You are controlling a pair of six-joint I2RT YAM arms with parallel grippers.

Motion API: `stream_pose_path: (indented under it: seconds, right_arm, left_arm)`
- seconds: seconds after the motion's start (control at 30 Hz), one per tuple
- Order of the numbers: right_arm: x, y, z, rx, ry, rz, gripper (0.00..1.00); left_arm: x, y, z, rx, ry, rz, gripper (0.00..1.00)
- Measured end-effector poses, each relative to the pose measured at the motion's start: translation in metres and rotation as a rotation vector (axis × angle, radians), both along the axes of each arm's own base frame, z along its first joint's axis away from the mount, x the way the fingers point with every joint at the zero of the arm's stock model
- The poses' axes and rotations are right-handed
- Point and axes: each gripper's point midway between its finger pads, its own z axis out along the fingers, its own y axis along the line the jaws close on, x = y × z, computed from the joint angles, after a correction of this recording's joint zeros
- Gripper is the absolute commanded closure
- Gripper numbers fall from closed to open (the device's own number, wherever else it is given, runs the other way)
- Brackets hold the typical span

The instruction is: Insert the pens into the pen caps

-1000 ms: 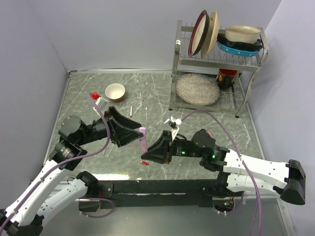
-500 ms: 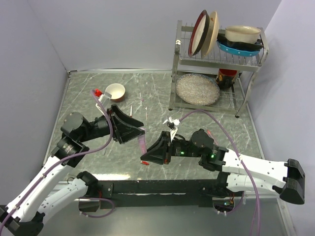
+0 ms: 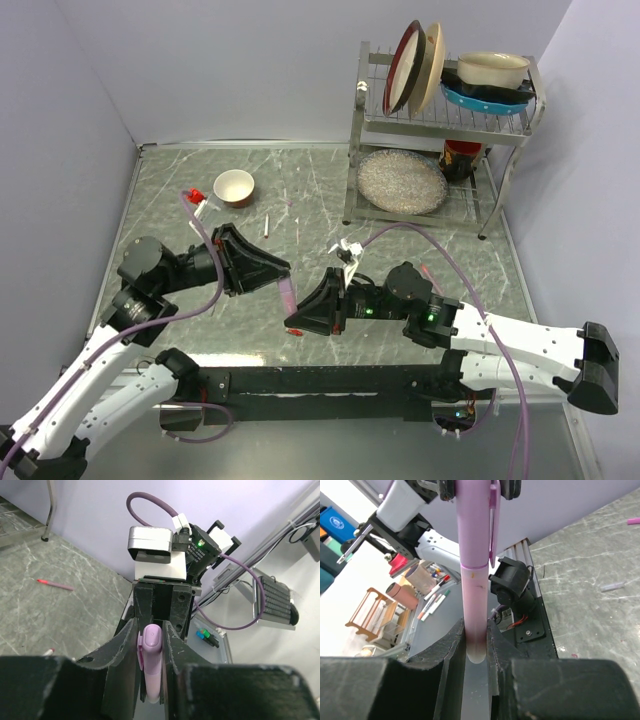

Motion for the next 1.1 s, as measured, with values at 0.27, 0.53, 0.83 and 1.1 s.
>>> stream_pose_path:
  seconds: [0.27,0.53,0.83,1.1]
  right_arm:
    - [0.000,0.005,-0.001,-0.033,0.005,0.009,1.00]
    - [0.004,0.003,-0.010,-0.076,0.021,-0.014,1.00]
    - [0.022,-0.003,-0.023,-0.124,0.103,-0.016,1.00]
    - [0.029,0.005,-0.026,-0.136,0.155,0.025,1.00]
  left_arm:
    - [0.000,0.002,-0.006,-0.055,0.020,0.008,0.99]
    - [0.002,0.010,-0.019,-0.143,0.032,0.058,0.99]
    - [0.020,0.018,-0.043,-0.280,0.129,0.167,0.99]
    - [0.030,0.026,-0.050,-0.403,0.190,0.236,0.99]
